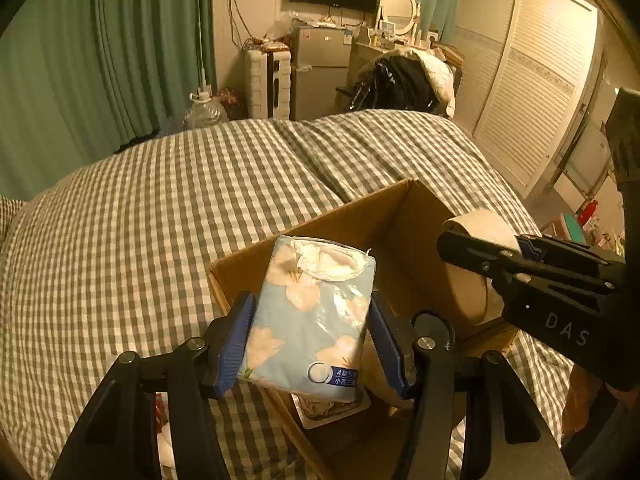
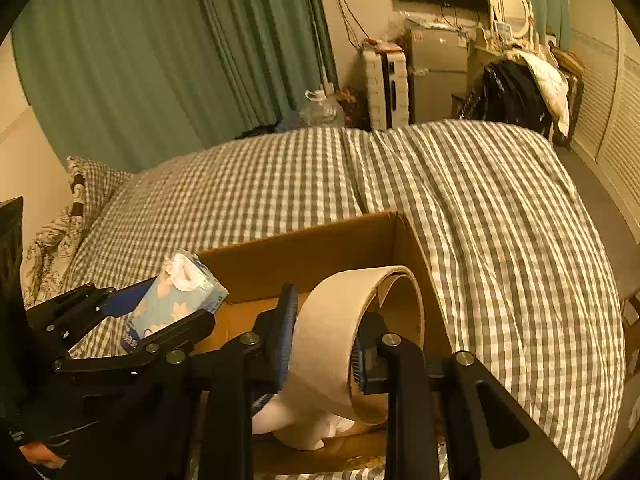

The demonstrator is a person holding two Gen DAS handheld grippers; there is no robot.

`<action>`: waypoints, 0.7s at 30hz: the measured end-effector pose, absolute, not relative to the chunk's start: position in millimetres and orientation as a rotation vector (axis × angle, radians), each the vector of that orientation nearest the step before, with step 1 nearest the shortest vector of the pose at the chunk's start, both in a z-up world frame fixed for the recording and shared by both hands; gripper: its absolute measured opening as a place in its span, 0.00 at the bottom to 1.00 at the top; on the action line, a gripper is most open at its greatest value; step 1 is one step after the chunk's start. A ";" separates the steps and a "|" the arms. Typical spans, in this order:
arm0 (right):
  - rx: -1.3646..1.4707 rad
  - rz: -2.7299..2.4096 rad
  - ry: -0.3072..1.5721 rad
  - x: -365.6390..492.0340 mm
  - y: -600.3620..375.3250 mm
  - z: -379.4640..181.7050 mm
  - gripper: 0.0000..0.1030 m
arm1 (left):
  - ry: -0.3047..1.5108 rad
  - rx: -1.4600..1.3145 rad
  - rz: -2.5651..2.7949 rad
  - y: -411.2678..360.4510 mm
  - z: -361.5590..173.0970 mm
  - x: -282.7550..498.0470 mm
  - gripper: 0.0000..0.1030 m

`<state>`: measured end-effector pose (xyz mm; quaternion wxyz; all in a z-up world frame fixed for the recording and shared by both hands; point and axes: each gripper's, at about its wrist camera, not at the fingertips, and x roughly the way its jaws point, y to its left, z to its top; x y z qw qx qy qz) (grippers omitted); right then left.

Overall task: Organize objects
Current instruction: 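Drop the tissue pack and tape roll into the box, opening both tools, then move the right tool to the grey folding hanger and grasp it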

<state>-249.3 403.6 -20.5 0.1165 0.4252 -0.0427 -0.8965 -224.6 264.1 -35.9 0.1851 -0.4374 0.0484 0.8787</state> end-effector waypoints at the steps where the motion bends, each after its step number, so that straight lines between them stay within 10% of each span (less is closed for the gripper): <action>1: 1.274 -2.623 -0.127 -252.8 407.2 -24.7 0.41 | 0.132 -1.240 2.474 262.6 -37.2 -225.6 0.60; 4: 1.310 -2.638 -0.127 -248.7 410.5 -28.8 0.64 | 0.120 -1.250 2.474 257.5 -34.6 -221.8 0.70; 21: 1.097 -2.802 0.046 -147.6 387.6 86.0 0.76 | 0.110 -1.026 2.682 171.4 67.8 -139.7 0.94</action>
